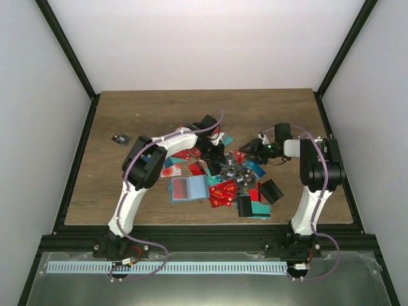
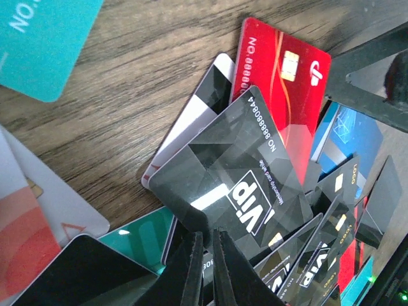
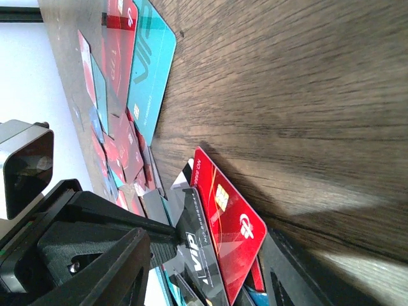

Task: Put the credit cards into the card holder
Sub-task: Pick up the credit card from the center of the board, then insert the credit card into the card holder.

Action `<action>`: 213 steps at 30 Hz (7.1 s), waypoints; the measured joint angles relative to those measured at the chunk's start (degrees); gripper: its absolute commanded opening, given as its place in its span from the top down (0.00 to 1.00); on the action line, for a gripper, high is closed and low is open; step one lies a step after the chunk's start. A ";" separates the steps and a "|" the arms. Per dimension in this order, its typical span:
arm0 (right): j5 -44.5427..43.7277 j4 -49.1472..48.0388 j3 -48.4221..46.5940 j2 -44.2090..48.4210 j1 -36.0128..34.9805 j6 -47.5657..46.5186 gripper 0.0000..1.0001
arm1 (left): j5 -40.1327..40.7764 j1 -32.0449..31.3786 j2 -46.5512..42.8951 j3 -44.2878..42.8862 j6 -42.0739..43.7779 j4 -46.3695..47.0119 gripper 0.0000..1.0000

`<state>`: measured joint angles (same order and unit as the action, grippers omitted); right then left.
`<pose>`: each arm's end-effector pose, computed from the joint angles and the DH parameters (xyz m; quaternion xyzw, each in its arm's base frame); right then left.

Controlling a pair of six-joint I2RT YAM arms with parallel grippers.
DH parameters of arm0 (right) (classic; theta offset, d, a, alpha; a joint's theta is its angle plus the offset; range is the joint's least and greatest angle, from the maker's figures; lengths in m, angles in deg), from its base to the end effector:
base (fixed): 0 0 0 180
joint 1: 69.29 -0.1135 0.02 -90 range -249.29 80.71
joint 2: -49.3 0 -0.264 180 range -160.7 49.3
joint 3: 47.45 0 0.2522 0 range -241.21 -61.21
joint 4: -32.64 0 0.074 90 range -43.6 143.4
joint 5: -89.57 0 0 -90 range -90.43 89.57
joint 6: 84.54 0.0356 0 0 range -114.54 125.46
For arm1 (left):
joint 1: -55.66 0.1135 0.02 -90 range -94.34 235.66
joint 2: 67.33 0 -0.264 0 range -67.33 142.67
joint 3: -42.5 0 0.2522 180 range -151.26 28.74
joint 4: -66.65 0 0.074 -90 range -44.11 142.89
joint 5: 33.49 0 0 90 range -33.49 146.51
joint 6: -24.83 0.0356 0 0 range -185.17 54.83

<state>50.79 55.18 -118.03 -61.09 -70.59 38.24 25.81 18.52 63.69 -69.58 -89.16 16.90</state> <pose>0.3497 0.0357 0.1142 0.1381 0.8708 0.4644 0.0830 0.3636 -0.2982 0.1334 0.1571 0.9359 -0.3147 0.0212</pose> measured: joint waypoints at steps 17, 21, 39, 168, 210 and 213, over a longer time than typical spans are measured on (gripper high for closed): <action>8.83 -10.54 2.54 -4.68 0.07 -0.52 0.68 | -3.80 0.00 0.04 2.03 1.29 4.00 0.93; 10.78 -13.11 2.54 -5.97 0.09 0.02 0.72 | -5.07 0.00 0.42 2.01 2.80 4.33 0.93; 14.73 -11.67 -4.37 -11.30 -0.61 -2.86 0.90 | -9.07 0.00 1.51 2.01 7.74 5.49 0.95; 5.99 -20.85 10.36 38.03 -20.28 26.86 0.99 | 1.36 5.86 -69.02 49.35 -36.94 33.27 0.65; 7.93 -22.18 10.36 36.94 -21.46 27.52 0.99 | -2.78 4.07 -63.04 51.41 -40.52 40.98 0.77; 7.91 -22.47 10.36 36.89 -21.46 27.52 0.99 | -2.78 4.00 -63.06 51.43 -40.52 40.96 0.79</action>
<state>58.70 32.71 -107.67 -24.19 -92.05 65.75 23.04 22.52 0.63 -18.15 -129.68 57.86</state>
